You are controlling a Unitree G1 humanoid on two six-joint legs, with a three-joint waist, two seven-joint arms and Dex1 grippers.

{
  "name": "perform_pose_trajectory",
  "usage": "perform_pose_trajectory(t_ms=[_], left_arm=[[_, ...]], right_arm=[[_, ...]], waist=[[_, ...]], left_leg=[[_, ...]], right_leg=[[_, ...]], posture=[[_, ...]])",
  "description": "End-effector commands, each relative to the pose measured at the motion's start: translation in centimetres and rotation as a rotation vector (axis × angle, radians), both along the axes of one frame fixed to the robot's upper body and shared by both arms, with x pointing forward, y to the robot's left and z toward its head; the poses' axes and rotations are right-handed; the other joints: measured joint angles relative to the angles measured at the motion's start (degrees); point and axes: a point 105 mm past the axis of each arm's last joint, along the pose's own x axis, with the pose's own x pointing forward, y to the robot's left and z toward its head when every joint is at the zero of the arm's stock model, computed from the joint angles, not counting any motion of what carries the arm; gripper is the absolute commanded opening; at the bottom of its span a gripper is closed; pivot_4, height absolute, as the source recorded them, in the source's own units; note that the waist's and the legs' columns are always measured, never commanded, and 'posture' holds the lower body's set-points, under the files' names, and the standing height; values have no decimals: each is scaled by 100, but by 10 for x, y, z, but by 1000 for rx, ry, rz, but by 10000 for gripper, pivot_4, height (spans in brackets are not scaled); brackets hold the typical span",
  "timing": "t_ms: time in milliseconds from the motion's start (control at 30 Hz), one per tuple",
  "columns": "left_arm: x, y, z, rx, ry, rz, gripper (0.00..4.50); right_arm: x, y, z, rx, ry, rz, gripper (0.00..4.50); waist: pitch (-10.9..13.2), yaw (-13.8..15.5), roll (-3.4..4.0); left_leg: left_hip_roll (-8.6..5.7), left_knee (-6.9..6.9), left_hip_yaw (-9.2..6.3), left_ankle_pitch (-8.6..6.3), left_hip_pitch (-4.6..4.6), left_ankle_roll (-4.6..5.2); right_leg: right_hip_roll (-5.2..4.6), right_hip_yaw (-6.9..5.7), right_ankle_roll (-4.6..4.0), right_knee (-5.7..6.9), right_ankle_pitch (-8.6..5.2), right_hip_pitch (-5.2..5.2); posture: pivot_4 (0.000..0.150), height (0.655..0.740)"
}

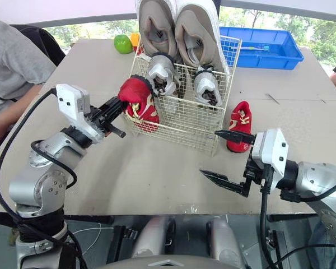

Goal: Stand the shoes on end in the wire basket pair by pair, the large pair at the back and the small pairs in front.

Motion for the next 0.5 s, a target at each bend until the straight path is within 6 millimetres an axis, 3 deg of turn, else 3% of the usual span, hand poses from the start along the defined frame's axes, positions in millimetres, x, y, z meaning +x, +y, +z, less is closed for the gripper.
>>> perform_pose_trajectory(t_ms=[33, 500], left_arm=[[-5, -4, 23, -4, -47, -17, 191], [-10, -16, -11, 155, 109, -118, 191]], right_arm=[[0, 4, 4, 5, -18, 34, 44131], [1, 5, 2, 7, -10, 8, 44131]], waist=[[0, -4, 0], [-1, -9, 2]], left_leg=[[-1, 0, -1, 0, 0, 0], [0, -5, 4, -1, 1, -1]], right_leg=[[1, -1, 0, 0, 0, 0], [-1, 5, -2, -5, -1, 0]], posture=[[1500, 7400], [1500, 7400]])
